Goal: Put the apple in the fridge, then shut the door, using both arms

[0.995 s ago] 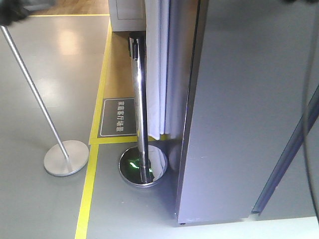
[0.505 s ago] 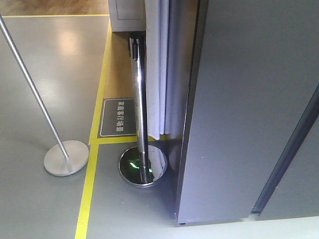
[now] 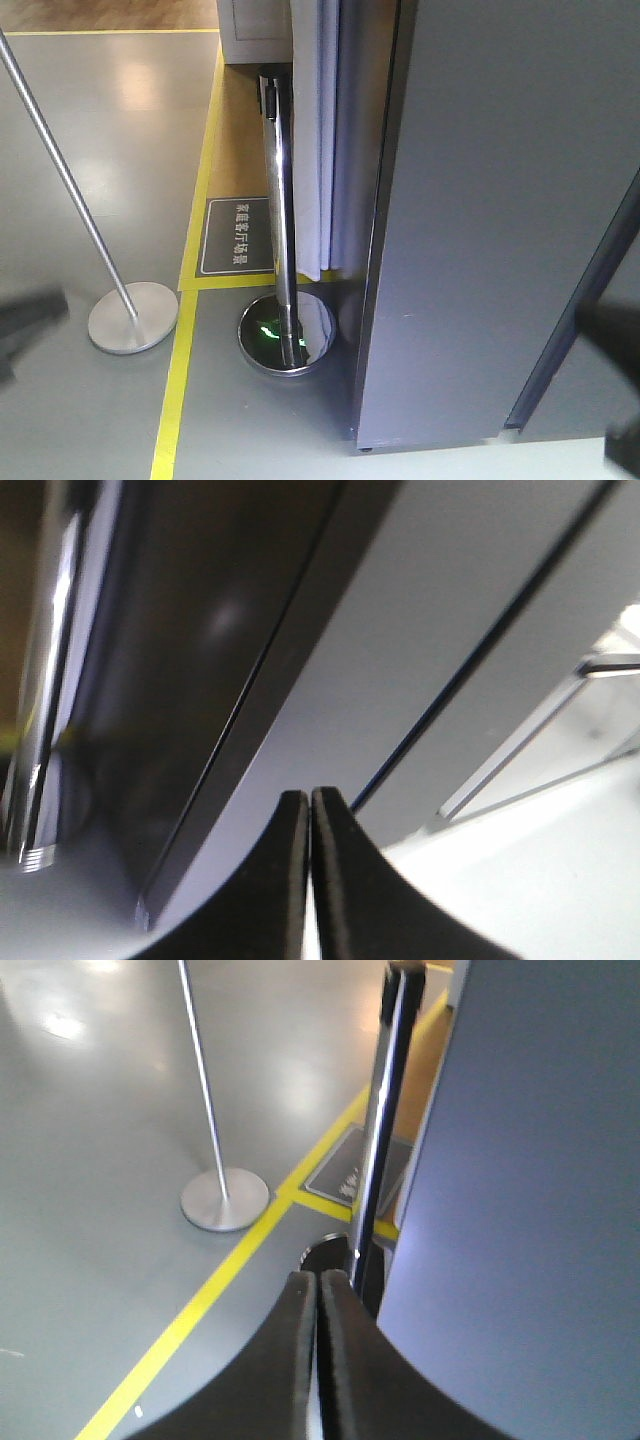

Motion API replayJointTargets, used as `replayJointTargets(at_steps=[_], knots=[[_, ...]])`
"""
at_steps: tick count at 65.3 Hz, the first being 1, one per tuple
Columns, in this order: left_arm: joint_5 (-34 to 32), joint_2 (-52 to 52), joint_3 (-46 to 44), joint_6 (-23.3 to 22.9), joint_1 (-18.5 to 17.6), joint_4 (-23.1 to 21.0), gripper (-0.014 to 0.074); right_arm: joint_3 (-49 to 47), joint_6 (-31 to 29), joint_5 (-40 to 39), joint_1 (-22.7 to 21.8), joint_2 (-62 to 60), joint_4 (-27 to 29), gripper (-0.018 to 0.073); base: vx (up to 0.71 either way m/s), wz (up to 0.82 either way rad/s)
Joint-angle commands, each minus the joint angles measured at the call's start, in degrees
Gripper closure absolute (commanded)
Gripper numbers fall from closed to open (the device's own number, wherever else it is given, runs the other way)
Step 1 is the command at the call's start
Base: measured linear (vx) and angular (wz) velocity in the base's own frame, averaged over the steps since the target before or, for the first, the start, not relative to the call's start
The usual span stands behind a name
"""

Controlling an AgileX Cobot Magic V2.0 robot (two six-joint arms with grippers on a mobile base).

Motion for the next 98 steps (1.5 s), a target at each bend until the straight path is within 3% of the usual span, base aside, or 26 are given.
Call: replayJointTargets(at_steps=[1, 27, 57, 65, 70, 87, 98], knots=[[3.0, -0.6, 4.1, -0.7, 0.2, -2.7, 0.0605, 3.7, -0.6, -4.5, -0.3, -4.2, 2.3, 0.0561, 0.0, 0.0], [-0.7, -0.6, 7.2, -0.7, 0.2, -12.9, 0.0605, 6.7, -0.6, -1.2, -0.3, -10.0, 2.7, 0.0562, 0.0, 0.0], [-12.3, -0.6, 7.2, -0.7, 0.2, -13.5, 0.0605, 6.7, -0.6, -1.0, -0.3, -10.0, 2.7, 0.0562, 0.0, 0.0], [-15.2, -0.6, 7.2, -0.7, 0.2, -16.0, 0.0605, 6.7, -0.6, -1.0, -0.3, -10.0, 2.7, 0.0562, 0.0, 0.0], [-16.1, -0.6, 7.2, -0.7, 0.2, -21.3, 0.0605, 6.7, -0.6, -1.0, -0.3, -10.0, 2.7, 0.0562, 0.0, 0.0], [-17.7, -0.6, 7.2, -0.7, 0.2, -52.8, 0.0605, 6.7, -0.6, -1.0, -0.3, -10.0, 2.7, 0.0562, 0.0, 0.0], [-19.2, -0.6, 7.2, -0.7, 0.2, -68.1, 0.0605, 6.7, -0.6, -1.0, -0.3, -10.0, 2.7, 0.0562, 0.0, 0.0]])
